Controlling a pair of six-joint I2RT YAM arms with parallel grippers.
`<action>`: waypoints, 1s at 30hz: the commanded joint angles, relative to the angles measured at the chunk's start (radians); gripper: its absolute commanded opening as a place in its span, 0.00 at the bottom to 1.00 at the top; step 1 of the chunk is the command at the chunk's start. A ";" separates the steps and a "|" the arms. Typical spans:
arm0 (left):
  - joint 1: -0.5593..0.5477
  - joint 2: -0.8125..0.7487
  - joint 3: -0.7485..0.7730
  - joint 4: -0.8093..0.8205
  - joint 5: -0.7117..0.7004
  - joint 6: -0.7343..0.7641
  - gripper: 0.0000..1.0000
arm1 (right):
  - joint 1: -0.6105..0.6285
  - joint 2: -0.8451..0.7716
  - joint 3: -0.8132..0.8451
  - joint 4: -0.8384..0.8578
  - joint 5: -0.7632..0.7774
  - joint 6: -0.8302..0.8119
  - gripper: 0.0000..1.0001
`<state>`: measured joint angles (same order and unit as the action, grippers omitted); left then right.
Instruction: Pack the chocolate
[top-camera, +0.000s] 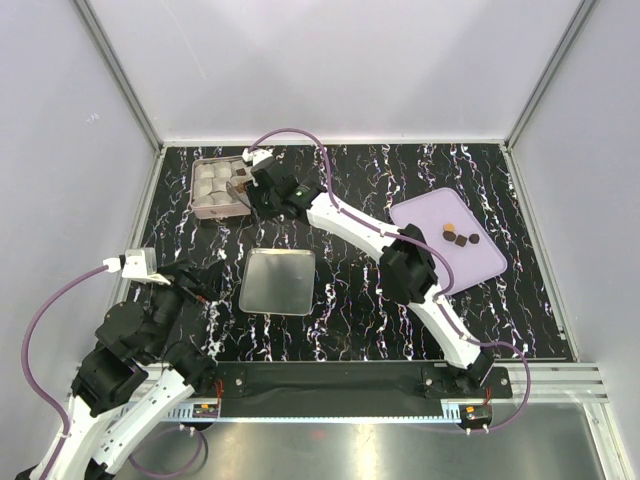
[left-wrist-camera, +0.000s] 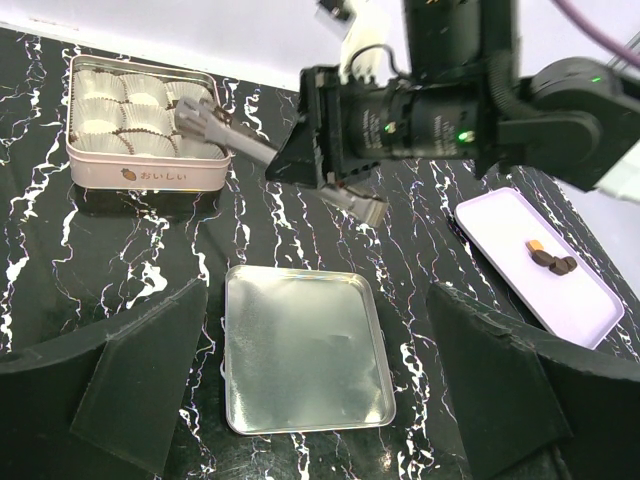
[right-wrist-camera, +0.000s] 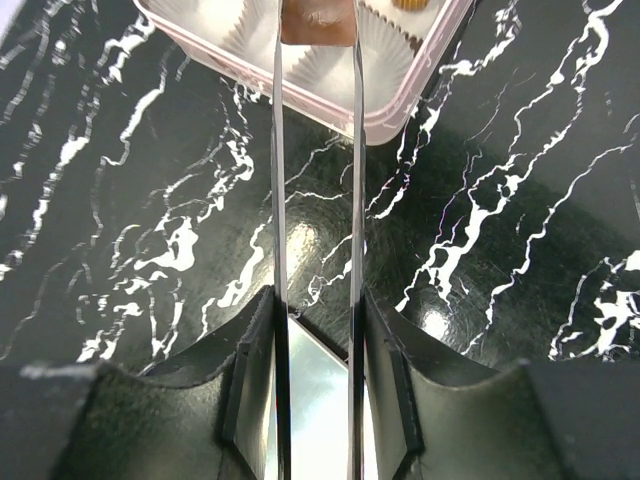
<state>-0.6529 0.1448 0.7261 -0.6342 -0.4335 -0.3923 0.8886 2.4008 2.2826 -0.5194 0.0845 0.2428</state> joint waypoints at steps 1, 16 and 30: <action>0.001 -0.013 -0.001 0.051 -0.019 0.006 0.99 | 0.010 0.011 0.055 0.053 0.001 -0.027 0.43; 0.001 -0.013 -0.001 0.053 -0.019 0.006 0.99 | 0.012 0.044 0.054 0.041 0.066 -0.089 0.48; 0.001 -0.011 -0.001 0.053 -0.019 0.006 0.99 | 0.012 0.046 0.055 0.042 0.075 -0.099 0.52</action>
<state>-0.6529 0.1448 0.7261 -0.6342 -0.4335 -0.3923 0.8894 2.4550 2.2875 -0.5179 0.1280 0.1596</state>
